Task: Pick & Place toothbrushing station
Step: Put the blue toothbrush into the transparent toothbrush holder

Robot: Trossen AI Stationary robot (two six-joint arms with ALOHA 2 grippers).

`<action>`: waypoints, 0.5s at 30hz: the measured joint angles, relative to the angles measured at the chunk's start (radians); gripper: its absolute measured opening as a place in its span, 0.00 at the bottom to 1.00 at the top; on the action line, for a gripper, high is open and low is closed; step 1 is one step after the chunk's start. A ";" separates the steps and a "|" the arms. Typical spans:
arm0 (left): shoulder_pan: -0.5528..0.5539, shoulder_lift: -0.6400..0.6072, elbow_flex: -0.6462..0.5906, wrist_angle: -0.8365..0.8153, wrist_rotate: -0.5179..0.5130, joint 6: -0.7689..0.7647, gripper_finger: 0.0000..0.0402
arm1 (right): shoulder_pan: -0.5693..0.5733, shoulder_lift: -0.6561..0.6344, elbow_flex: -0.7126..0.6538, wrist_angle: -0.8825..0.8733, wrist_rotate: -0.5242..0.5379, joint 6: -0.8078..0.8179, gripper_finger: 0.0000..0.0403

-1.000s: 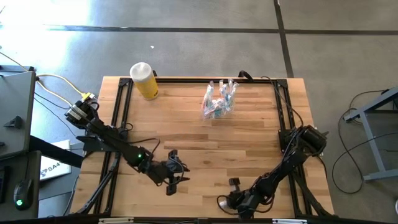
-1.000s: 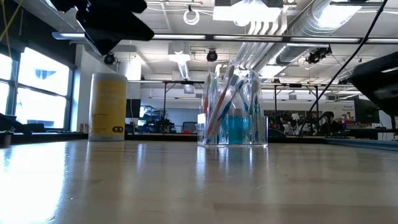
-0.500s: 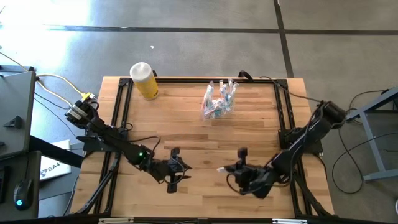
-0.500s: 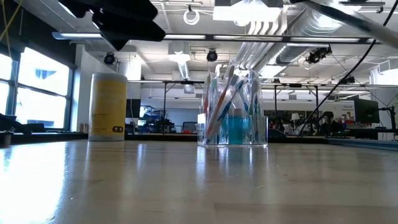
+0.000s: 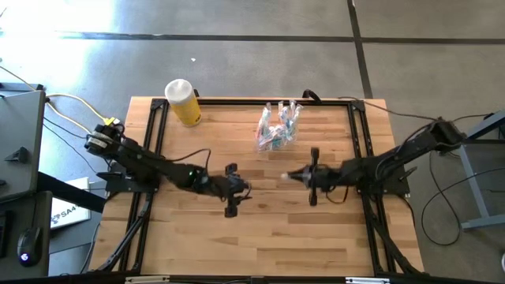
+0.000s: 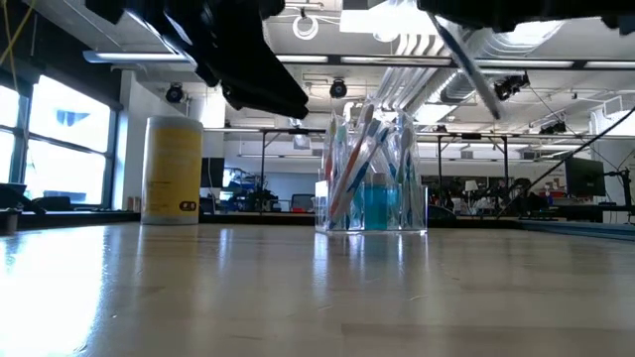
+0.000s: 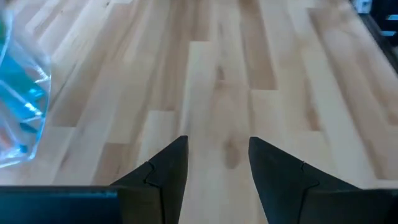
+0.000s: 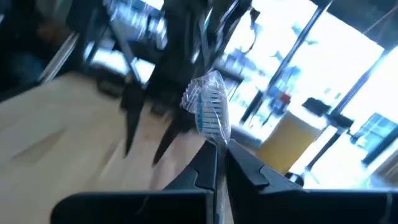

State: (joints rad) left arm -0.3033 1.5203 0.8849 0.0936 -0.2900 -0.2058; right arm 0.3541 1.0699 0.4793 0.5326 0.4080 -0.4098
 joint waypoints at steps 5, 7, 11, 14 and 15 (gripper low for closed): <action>0.088 0.000 0.000 -0.027 0.067 0.000 0.41 | -0.223 -0.042 -0.110 0.233 -0.194 -0.061 0.01; 0.118 0.000 0.000 -0.034 0.093 0.000 0.41 | -0.334 -0.040 -0.127 0.284 -0.337 -0.060 0.01; 0.165 -0.001 0.000 -0.052 0.127 0.018 0.41 | -0.563 -0.003 -0.129 0.398 -0.619 0.008 0.01; 0.190 -0.001 0.000 -0.063 0.150 0.019 0.41 | -0.715 0.047 -0.129 0.492 -0.778 0.068 0.01; 0.195 -0.001 0.000 -0.073 0.153 0.019 0.41 | -0.758 0.069 -0.129 0.534 -0.827 0.087 0.01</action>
State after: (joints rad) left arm -0.1083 1.5196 0.8852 0.0210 -0.1371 -0.1865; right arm -0.4034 1.1388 0.3500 1.0662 -0.4185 -0.3227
